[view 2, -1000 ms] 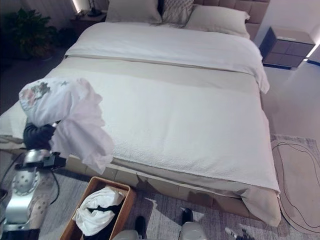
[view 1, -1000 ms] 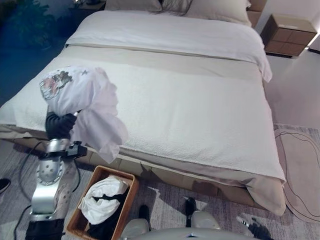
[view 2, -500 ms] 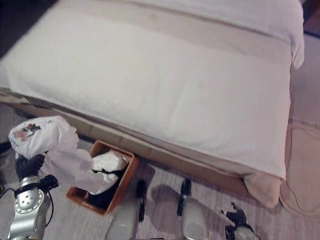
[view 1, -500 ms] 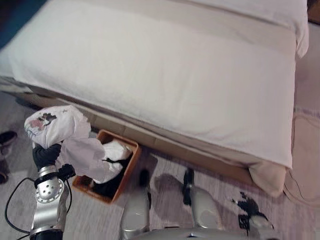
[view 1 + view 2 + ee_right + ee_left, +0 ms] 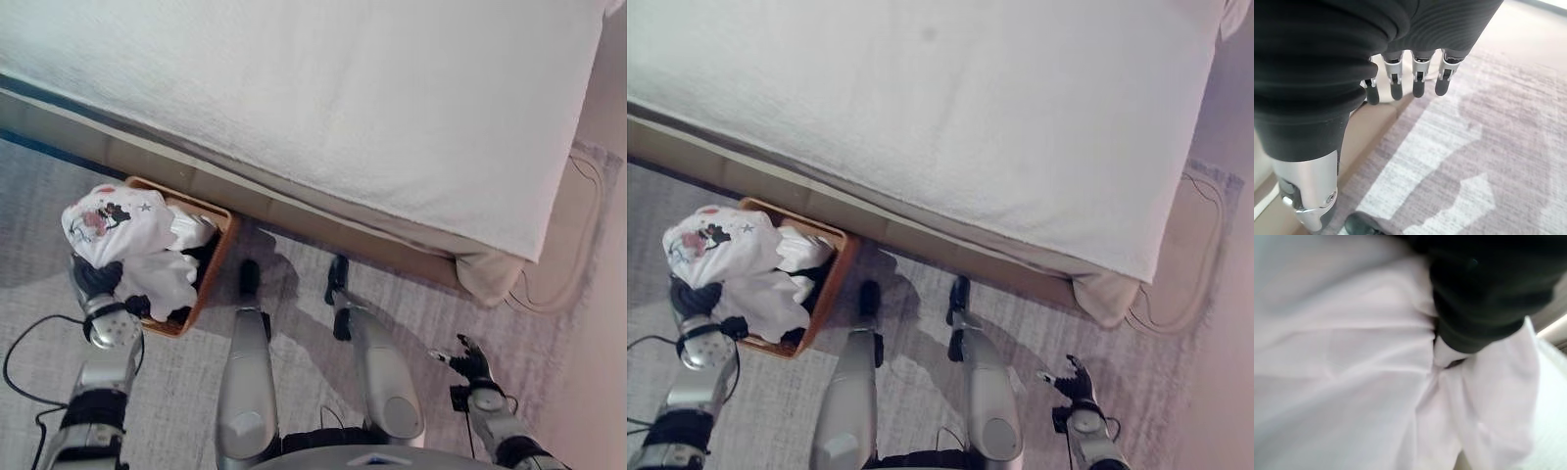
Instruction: Pick up clothes into the bucket
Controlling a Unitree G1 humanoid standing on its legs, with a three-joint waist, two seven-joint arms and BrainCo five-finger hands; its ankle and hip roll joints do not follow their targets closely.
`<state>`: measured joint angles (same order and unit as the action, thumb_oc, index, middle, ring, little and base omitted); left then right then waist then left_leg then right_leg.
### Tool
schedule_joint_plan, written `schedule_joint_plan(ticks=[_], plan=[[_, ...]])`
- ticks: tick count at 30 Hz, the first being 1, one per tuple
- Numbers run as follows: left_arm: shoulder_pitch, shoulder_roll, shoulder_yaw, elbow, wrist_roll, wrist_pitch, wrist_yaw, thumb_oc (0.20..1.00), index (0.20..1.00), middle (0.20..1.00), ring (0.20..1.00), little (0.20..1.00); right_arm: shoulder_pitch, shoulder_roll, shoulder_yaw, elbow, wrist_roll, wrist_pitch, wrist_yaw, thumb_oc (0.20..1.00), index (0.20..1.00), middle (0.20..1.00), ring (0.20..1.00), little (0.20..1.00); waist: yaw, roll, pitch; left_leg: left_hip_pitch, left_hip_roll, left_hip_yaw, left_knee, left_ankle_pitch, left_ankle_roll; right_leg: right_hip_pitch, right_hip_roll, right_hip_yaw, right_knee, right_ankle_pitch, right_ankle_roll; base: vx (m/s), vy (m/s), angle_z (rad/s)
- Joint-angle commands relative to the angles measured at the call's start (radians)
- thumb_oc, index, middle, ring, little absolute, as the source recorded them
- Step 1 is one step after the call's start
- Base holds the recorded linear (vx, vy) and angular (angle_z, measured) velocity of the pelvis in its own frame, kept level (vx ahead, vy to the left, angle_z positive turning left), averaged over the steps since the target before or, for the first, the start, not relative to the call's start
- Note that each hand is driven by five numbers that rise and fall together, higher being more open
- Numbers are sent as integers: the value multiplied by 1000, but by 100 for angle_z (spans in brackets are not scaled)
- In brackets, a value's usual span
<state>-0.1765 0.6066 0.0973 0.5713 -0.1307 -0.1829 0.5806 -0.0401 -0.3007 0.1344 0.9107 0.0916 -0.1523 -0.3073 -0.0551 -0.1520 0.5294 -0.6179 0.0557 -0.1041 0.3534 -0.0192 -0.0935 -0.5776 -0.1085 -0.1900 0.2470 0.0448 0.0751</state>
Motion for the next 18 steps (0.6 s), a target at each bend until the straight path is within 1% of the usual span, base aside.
schedule_joint_plan(ticks=[1, 2, 3, 4, 7, 8, 11, 13, 14, 16, 18], plan=[[-27, 99, 36, 40, 18, -17, 66, 357, 357, 357, 357, 357, 19, -20, 62, -31, 32, -35, -45, 1000, 1000, 1000, 1000, 1000, -16, -44, -9, -70, -44, 10, 82, -31, 41, 12, -25, 45, -16, -25, 53, -21, 30, 2], [-42, 112, 25, 65, 25, -7, 70, 705, 705, 705, 705, 705, 14, -21, 68, -33, 35, -36, -52, 1000, 1000, 1000, 1000, 1000, -20, -48, -9, -82, -44, 9, 90, -32, 43, 2, -27, 46, -11, -25, 54, -26, 43, 1], [-67, 127, 9, 100, 30, 9, 71, 1000, 1000, 1000, 1000, 1000, 9, -21, 74, -33, 35, -38, -54, 1000, 1000, 1000, 1000, 1000, -24, -52, -9, -94, -44, 9, 96, -35, 44, -13, -27, 49, -7, -23, 55, -15, 34, 0], [-86, 139, -1, 116, 34, 17, 74, 1000, 1000, 1000, 1000, 1000, 5, -23, 81, -30, 32, -36, -58, 1000, 1000, 1000, 1000, 1000, -29, -55, -9, -106, -45, 11, 105, -38, 46, -24, -29, 49, -4, -21, 56, 0, 0, 0], [-112, 140, -8, 145, 24, 25, 82, 1000, 1000, 1000, 1000, 1000, -3, -21, 89, -30, 35, -34, -64, 1000, 1000, 1000, 1000, 1000, -35, -62, -9, -115, -44, 12, 108, -40, 47, -31, -28, 52, -7, -17, 58, 0, 0, 0], [-137, 149, -24, 187, 31, 46, 86, 1000, 1000, 1000, 1000, 1000, -12, -21, 99, -27, 37, -32, -71, 1000, 1000, 1000, 1000, 1000, -41, -68, -9, -119, -42, 16, 108, -40, 47, -35, -27, 55, -10, -12, 60, 7, 19, -3], [-143, 141, -28, 233, 31, 64, 82, 1000, 1000, 1000, 1000, 1000, -21, -22, 111, -29, 32, -27, -75, 1000, 1000, 1000, 1000, 1000, -44, -71, -9, -106, -40, 22, 101, -42, 47, -24, -26, 60, -23, -7, 62, 14, 17, -5], [-141, 137, -29, 237, 31, 65, 83, 1000, 1000, 1000, 1000, 1000, -23, -22, 114, -31, 30, -26, -75, 1000, 1000, 1000, 1000, 1000, -45, -72, -9, -102, -40, 24, 102, -43, 47, -23, -25, 63, -25, -7, 61, 14, 13, -4], [-132, 119, -27, 262, 31, 82, 76, 1000, 1000, 1000, 1000, 1000, -33, -23, 120, -31, 28, -20, -75, 1000, 1000, 1000, 1000, 1000, -44, -69, -9, -86, -38, 30, 98, -46, 48, -12, -24, 69, -28, -8, 61, 16, 21, -4], [-112, 100, -22, 275, 34, 93, 72, 1000, 1000, 1000, 1000, 1000, -35, -29, 122, -36, 21, -12, -72, 1000, 1000, 1000, 1000, 1000, -42, -62, -9, -71, -40, 34, 95, -47, 49, -3, -24, 76, -26, -11, 61, 15, 26, -8], [-79, 60, -20, 274, 41, 99, 65, 1000, 1000, 1000, 1000, 1000, -36, -34, 118, -33, 10, 0, -71, 1000, 1000, 1000, 1000, 1000, -35, -47, -9, -41, -41, 40, 86, -49, 50, 19, -27, 80, -21, -17, 61, 19, 21, -15]])
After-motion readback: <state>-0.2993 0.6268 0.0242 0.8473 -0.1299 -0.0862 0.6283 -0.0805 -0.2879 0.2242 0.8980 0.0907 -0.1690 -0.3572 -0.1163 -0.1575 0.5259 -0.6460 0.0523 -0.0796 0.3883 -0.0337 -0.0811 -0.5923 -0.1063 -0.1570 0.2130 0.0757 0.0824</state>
